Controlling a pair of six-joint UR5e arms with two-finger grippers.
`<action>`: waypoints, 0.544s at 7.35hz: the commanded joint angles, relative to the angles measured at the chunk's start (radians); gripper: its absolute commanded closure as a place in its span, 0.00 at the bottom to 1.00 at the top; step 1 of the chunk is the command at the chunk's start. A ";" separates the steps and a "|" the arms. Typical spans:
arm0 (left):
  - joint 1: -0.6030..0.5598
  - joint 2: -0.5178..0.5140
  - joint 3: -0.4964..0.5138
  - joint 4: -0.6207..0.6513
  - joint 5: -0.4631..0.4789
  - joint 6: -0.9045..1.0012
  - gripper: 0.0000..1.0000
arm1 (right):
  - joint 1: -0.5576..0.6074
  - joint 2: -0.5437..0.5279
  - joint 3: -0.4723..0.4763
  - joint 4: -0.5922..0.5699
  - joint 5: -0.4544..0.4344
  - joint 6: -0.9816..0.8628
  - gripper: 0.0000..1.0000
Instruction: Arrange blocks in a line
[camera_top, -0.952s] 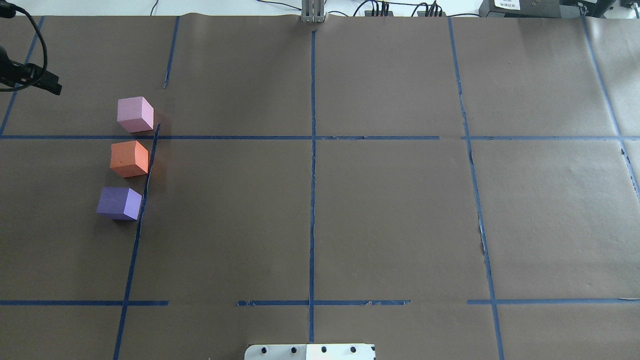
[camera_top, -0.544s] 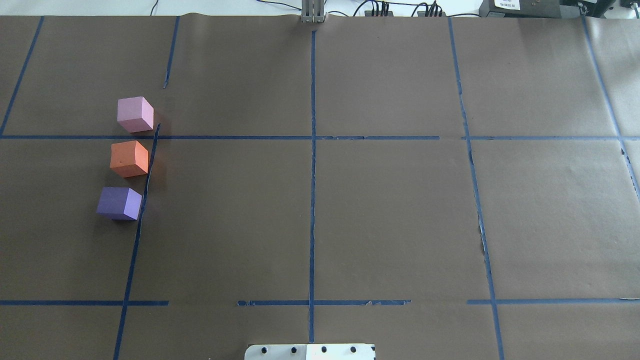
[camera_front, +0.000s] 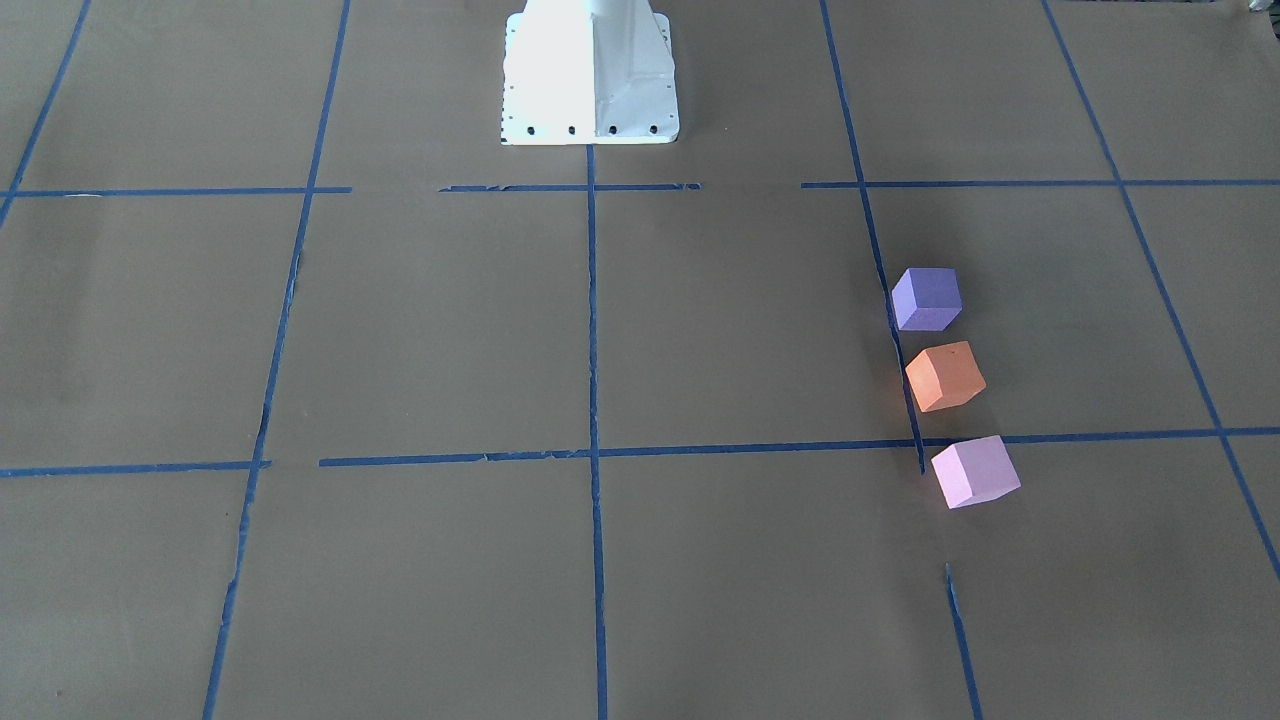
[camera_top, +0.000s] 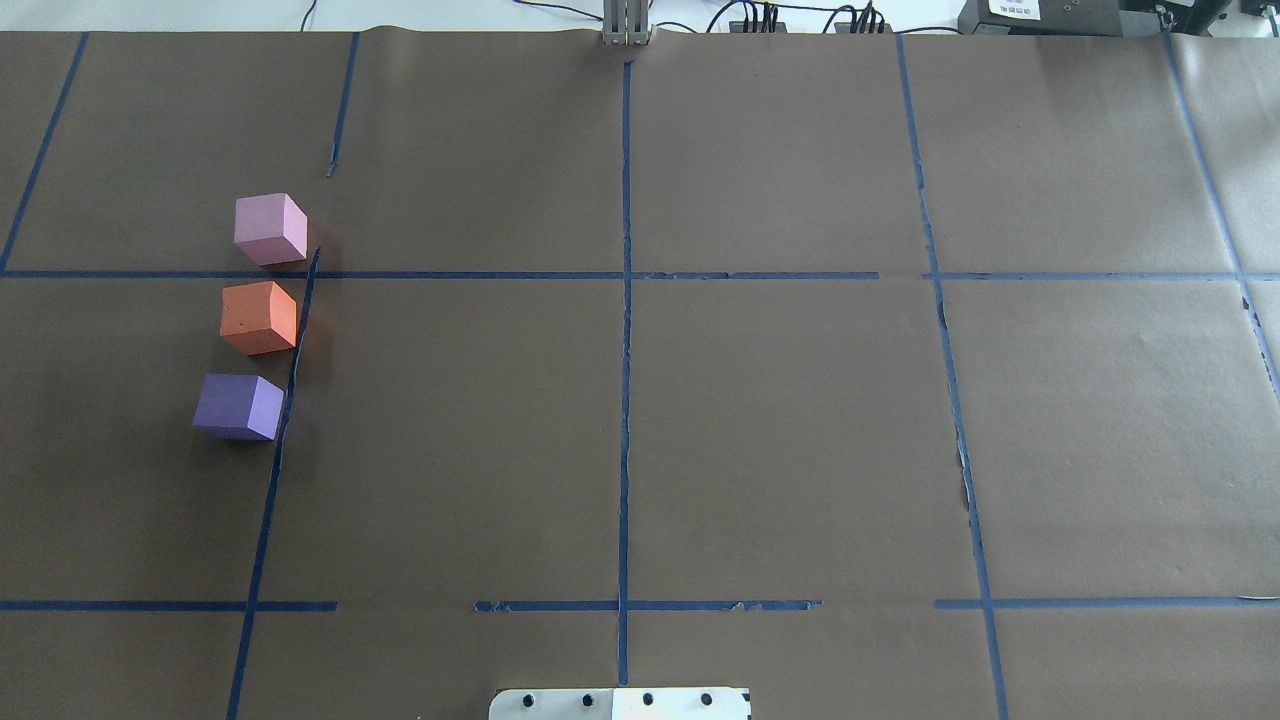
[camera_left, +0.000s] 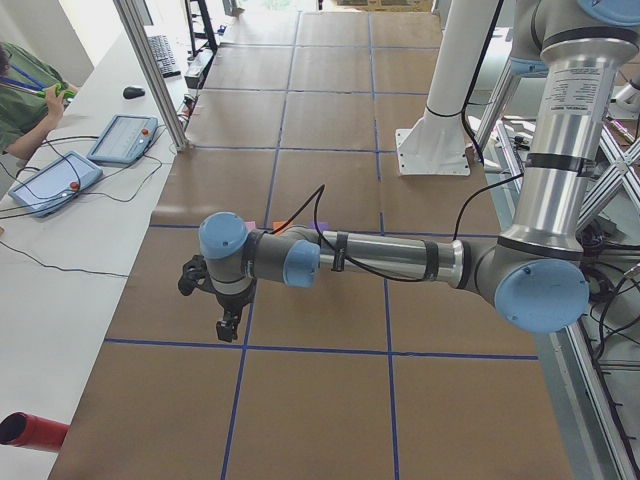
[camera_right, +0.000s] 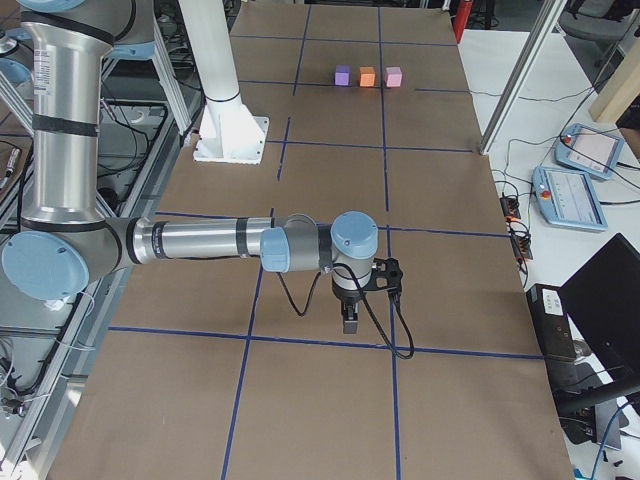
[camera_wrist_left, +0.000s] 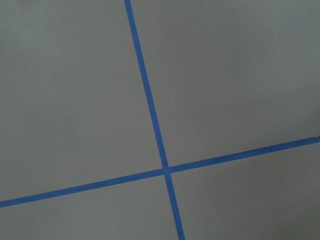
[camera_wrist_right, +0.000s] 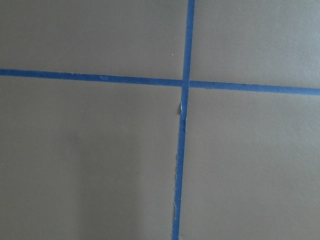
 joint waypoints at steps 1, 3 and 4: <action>-0.020 0.040 0.012 0.028 -0.021 0.059 0.00 | 0.000 0.000 0.000 0.000 0.000 0.000 0.00; -0.020 0.051 0.012 0.046 -0.022 0.060 0.00 | 0.000 0.000 0.000 0.000 0.000 0.000 0.00; -0.019 0.058 0.012 0.063 -0.022 0.058 0.00 | 0.000 0.000 0.000 0.000 0.000 0.000 0.00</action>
